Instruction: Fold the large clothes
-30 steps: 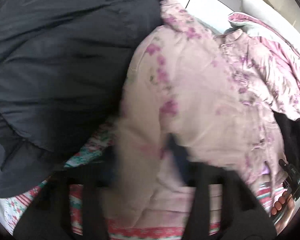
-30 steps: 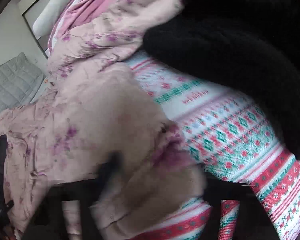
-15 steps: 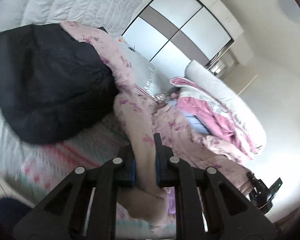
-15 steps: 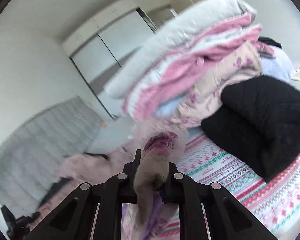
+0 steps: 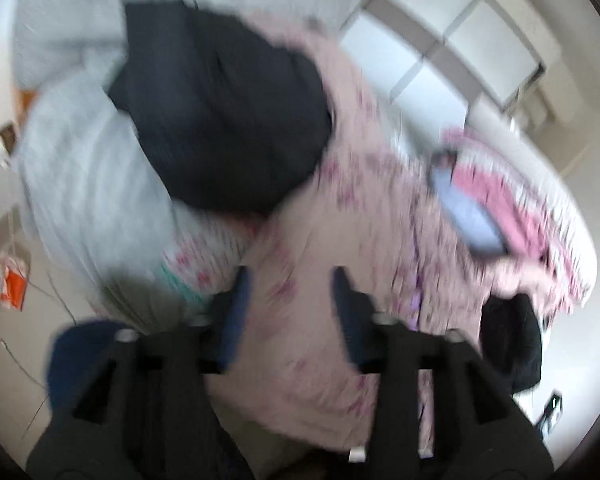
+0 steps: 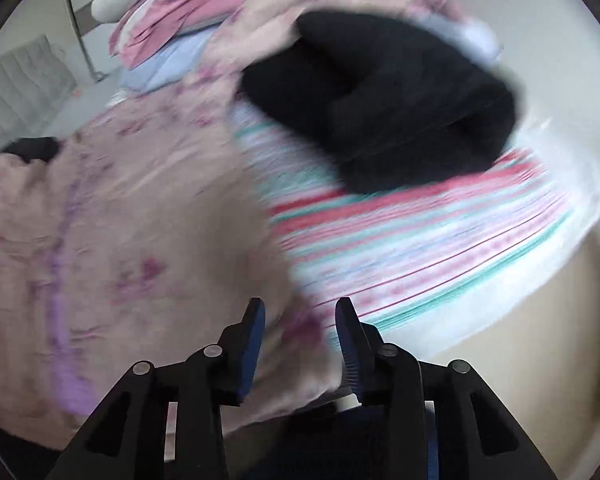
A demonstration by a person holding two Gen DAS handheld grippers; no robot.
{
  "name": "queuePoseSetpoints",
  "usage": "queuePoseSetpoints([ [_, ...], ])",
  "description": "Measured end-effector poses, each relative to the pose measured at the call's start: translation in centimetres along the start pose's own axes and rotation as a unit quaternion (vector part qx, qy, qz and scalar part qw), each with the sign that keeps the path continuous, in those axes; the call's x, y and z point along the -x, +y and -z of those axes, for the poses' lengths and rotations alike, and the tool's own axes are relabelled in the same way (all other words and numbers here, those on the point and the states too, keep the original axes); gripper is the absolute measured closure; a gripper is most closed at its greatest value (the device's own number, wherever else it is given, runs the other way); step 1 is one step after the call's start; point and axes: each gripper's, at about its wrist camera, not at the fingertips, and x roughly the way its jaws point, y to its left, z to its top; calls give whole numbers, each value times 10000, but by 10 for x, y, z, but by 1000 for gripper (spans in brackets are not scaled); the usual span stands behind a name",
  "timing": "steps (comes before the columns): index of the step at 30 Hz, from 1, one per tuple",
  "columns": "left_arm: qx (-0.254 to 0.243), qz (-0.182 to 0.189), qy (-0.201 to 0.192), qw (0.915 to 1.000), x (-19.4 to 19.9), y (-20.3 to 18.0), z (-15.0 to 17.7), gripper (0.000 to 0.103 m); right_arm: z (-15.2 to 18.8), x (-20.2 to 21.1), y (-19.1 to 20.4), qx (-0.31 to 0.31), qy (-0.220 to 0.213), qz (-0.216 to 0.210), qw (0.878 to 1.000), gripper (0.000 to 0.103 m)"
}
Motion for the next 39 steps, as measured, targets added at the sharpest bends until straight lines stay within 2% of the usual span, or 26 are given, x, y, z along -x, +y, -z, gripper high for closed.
queuePoseSetpoints([
  [2,-350,-76,-269,9990,9,-17,-2,41,-4,19,-5,-44,-412,480,9980,62],
  [3,-522,-7,-218,9984,6,-27,1,40,-2,28,-1,-17,-553,460,9974,62],
  [5,-934,235,217,9951,-22,-56,15,36,1,42,31,526,-890,-322,9941,62],
  [6,-1140,310,515,9917,-41,-76,28,36,6,44,56,911,-899,-792,9886,62],
  [8,-1457,463,937,9838,-75,-106,53,36,27,39,122,1943,-705,-1781,9621,62],
  [10,-2107,664,1533,9632,-116,-147,92,36,49,30,169,2698,-556,-2422,9303,62],
  [11,-2460,696,1705,9516,-130,-163,111,36,58,25,186,2918,-520,-2597,9191,62],
  [15,-3749,258,1748,9101,-160,-196,168,36,83,16,198,3214,-620,-2769,9034,62],
  [16,-3973,175,1703,9016,-165,-199,177,36,91,15,199,3315,-637,-2720,9011,62],
  [18,-4351,-260,1527,8870,-178,-201,191,36,94,2,197,3417,-522,-2674,8994,62],
  [19,-4475,-324,1396,8827,-180,-202,194,36,95,-5,195,3448,-451,-2688,8982,62],
  [20,-4549,-336,1229,8814,-183,-202,193,41,97,-11,198,3472,-425,-2714,8966,62],
  [21,-4451,-349,1181,8870,-186,-200,187,62,104,-9,195,3534,-445,-2739,8934,62],
  [23,-3874,27,1423,9109,-188,-193,167,85,115,-5,195,3733,-644,-2756,8835,62],
  [24,-3598,161,1506,9207,-186,-190,157,86,119,-3,199,3860,-831,-2725,8774,62],
  [27,-3175,479,1547,9343,-188,-190,145,87,121,-11,219,4013,-889,-2477,8773,66],
  [28,-2961,608,1596,9398,-188,-189,138,87,119,-11,222,3982,-909,-2472,8787,74],
  [30,-2494,954,1736,9479,-181,-186,129,87,107,-9,215,3591,-847,-2553,8937,90],
  [31,-2331,1146,1712,9504,-174,-188,127,87,96,-5,204,3199,-775,-2841,9005,94],
  [33,-2173,1595,1554,9504,-147,-201,115,87,77,3,188,2630,-705,-3180,9081,94],
  [36,-2117,2071,1305,9462,-112,-218,101,87,61,25,170,2093,-735,-3801,8979,94],
  [38,-2280,2062,1124,9449,-108,-223,99,87,56,33,168,1887,-704,-4082,8904,94],
  [39,-2365,1995,1206,9433,-116,-223,102,87,55,33,169,1811,-616,-4195,8874,95],
])
